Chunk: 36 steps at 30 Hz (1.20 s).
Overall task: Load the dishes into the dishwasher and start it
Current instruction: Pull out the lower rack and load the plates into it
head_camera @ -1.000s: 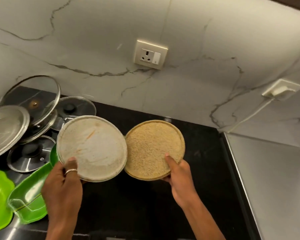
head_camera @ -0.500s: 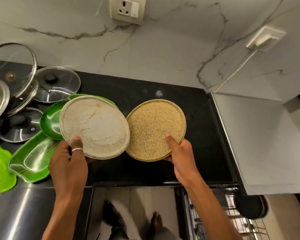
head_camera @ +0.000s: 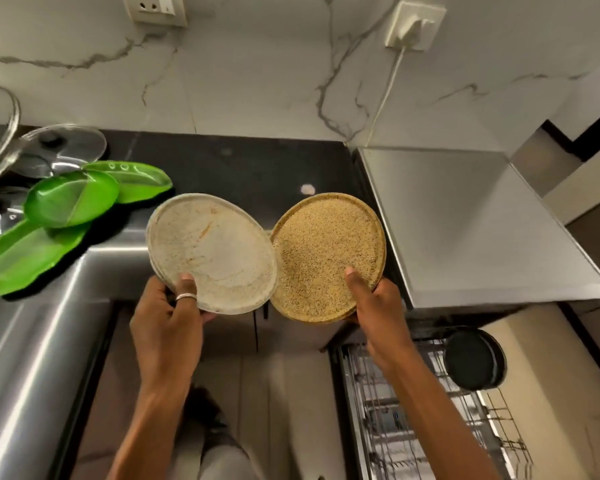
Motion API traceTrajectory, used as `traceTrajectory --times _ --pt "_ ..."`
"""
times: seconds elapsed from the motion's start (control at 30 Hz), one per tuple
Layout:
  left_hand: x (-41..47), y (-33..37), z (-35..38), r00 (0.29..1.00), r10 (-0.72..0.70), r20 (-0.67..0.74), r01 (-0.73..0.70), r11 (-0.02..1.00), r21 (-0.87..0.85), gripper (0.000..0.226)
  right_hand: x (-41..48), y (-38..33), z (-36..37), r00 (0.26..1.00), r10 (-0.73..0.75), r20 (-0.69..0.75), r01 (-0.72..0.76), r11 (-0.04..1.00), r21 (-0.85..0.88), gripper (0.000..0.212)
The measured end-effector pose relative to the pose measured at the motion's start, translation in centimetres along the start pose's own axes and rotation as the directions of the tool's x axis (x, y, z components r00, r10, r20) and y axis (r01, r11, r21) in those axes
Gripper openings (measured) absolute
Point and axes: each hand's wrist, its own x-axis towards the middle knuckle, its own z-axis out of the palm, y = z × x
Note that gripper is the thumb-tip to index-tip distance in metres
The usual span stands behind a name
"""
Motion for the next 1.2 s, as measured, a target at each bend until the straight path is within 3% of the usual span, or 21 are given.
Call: traceTrajectory --times 0.13,0.33,0.63,0.8,1.07,1.2 --pt "-9.7 -1.1 2.9 0.998 -0.030 0.058 0.027 0.998 0.052 0.019 -5.4 3.4 -7.9 0.997 0.055 -0.049 -0.060 0.994 -0.095 0.031" --pt "-18.4 -1.3 5.7 0.978 0.033 0.206 -0.070 0.982 0.176 0.017 -12.3 6.7 -15.6 0.991 0.068 -0.117 -0.073 0.997 -0.039 0.014" --pt "-22.7 -3.3 8.5 0.917 0.057 0.395 -0.161 0.959 0.233 0.013 -18.3 9.5 -20.3 0.912 0.100 -0.397 -0.168 0.976 -0.141 0.018" --pt "-24.7 -5.7 9.9 0.894 0.034 0.447 -0.180 0.940 0.290 0.006 -19.5 10.2 -23.5 0.886 0.065 -0.460 -0.199 0.948 -0.249 0.017" --pt "-26.6 -6.1 12.9 0.855 0.057 0.515 -0.276 0.891 0.360 0.021 -19.4 9.9 -30.7 0.813 -0.035 -0.582 -0.250 0.881 -0.402 0.026" --pt "-27.5 -7.1 16.0 0.868 0.028 0.496 -0.247 0.890 0.382 0.023 -18.3 9.8 -35.1 0.836 -0.064 -0.546 -0.264 0.824 -0.501 0.028"
